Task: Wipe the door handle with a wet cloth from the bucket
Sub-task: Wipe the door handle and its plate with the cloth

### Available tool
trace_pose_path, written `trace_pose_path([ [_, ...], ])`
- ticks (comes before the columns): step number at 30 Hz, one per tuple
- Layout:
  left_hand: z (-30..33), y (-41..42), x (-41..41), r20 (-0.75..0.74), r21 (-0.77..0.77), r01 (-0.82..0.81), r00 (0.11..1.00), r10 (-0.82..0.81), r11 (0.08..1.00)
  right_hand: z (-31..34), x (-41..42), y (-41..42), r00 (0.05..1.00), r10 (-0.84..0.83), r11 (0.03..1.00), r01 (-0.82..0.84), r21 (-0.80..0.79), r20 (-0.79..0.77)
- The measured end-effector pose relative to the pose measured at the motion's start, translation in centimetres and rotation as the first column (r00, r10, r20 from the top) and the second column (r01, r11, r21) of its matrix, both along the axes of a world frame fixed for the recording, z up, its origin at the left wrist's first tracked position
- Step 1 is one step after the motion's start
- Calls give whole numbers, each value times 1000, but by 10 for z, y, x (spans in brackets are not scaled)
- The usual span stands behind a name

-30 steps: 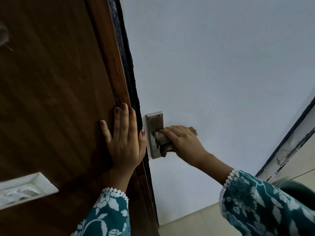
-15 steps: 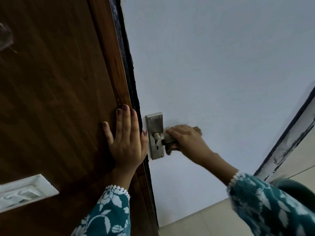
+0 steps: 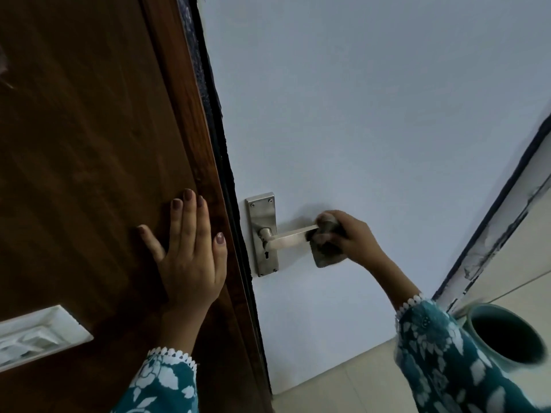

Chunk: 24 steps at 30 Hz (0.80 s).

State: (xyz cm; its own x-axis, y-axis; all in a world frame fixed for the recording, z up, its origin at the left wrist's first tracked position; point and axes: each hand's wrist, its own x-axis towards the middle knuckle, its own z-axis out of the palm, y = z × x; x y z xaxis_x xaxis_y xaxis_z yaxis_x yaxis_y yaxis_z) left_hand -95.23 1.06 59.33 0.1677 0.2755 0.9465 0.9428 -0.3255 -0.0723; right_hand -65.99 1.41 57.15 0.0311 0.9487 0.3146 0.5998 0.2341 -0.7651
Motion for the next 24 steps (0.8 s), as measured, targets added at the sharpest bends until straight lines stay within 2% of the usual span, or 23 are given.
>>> trace_pose_path([
  [1, 0, 1, 0, -6, 5, -21, 1000, 21, 1000, -11, 3, -7, 964, -46, 999, 37, -38, -261],
  [2, -1, 2, 1, -10, 14, -46, 999, 46, 999, -24, 1, -13, 863, -70, 997, 45, -60, -501],
  [3, -2, 3, 3, -10, 24, -68, 998, 69, 997, -34, -6, -19, 723, -76, 996, 32, -77, -687],
  [5, -3, 5, 9, 1, 41, -91, 996, 91, 995, -43, -31, -22, 419, -50, 995, -54, -80, -907],
  [7, -4, 7, 13, 0, 54, -107, 994, 107, 993, -36, -60, -14, 97, -43, 991, -126, -55, -994],
  [9, -5, 8, 14, -18, 72, -109, 994, 111, 991, -27, -83, -8, -227, -82, 986, -163, -45, -971],
  [11, -7, 10, 13, -33, 94, -114, 992, 118, 989, -23, -95, -5, -451, -132, 978, -203, -43, -883],
  [12, -7, 11, 13, -36, 101, -121, 992, 125, 988, -21, -98, -6, -501, -140, 976, -217, -33, -854],
  [15, -9, 12, 13, -35, 116, -131, 990, 136, 985, -19, -104, -8, -533, -94, 975, -218, 29, -841],
  [20, -8, 12, 14, -22, 116, -111, 993, 115, 987, -27, -119, -9, -492, -43, 965, -246, 91, -869],
  [22, -8, 12, 14, -27, 111, -115, 993, 119, 987, -29, -122, -9, -404, -20, 961, -260, 94, -915],
  [24, -7, 12, 14, -23, 104, -117, 993, 120, 988, -30, -125, -9, -248, -39, 955, -295, 37, -968],
])
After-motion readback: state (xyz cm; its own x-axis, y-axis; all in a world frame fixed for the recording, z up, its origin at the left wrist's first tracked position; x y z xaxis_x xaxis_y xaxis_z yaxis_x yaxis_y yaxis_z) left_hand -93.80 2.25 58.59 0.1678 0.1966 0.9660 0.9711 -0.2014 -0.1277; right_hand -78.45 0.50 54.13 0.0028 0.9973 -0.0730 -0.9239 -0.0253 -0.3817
